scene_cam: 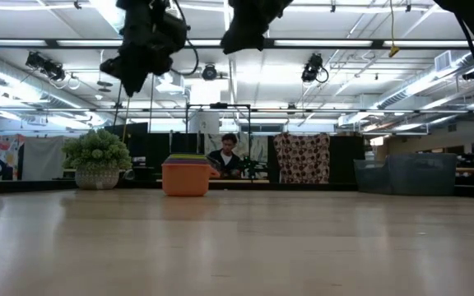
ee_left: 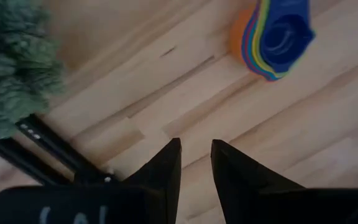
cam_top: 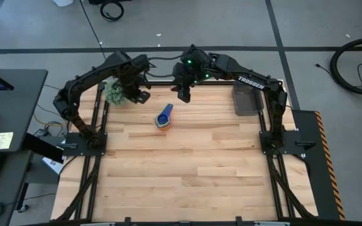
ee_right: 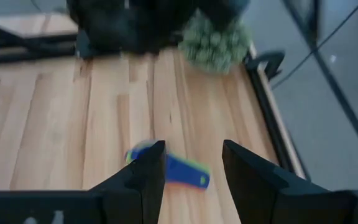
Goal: Nest measuring cups in basket
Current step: Put the nested measuring cups into the black bin
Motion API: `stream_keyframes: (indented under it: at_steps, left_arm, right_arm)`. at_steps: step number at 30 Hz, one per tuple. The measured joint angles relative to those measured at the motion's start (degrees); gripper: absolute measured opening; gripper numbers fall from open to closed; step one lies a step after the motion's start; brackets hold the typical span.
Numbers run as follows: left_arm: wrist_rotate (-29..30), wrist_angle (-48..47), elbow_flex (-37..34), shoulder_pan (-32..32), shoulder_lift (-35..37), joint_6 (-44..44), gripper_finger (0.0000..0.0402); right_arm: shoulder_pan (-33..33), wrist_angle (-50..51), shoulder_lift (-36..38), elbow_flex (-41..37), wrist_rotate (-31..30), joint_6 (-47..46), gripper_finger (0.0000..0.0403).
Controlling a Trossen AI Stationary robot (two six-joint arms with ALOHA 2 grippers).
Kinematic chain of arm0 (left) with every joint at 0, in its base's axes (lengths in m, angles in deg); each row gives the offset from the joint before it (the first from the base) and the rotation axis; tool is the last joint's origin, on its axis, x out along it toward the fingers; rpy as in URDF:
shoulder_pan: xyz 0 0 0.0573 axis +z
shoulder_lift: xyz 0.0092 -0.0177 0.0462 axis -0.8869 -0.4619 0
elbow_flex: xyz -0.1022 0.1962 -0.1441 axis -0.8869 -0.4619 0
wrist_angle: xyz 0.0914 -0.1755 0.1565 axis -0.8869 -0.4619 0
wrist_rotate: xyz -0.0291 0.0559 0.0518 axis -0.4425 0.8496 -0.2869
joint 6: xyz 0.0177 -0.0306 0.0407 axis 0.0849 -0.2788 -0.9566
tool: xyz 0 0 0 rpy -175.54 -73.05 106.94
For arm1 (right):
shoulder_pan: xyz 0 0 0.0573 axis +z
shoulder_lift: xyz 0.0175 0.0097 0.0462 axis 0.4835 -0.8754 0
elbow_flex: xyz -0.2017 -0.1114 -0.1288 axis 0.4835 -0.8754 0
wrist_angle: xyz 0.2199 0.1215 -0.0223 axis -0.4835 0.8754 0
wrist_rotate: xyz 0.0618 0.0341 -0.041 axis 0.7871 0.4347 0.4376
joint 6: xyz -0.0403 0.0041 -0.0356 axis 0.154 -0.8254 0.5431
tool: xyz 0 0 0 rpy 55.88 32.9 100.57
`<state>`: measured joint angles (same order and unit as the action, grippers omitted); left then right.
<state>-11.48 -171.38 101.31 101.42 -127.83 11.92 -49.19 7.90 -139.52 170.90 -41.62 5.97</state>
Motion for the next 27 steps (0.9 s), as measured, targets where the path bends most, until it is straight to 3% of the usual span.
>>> stream_keyframes:
  at_steps: [6,16,27]
  left_arm:
    - [-4.58,7.05,-5.18,-1.64,-0.08,1.25,0.0094]
    - [-4.33,10.23,-6.08,-2.9,-0.07,1.88,0.0094]
    - [0.76,12.0,-6.06,-4.24,-0.07,5.49,0.0094]
  right_arm:
    - [0.0,-9.75,0.02,0.0,-0.02,0.0,0.0165]
    - [0.0,-25.47,0.04,0.0,0.0,0.01,0.0165]
    - [0.0,-37.17,0.04,0.0,0.03,0.01,0.0165]
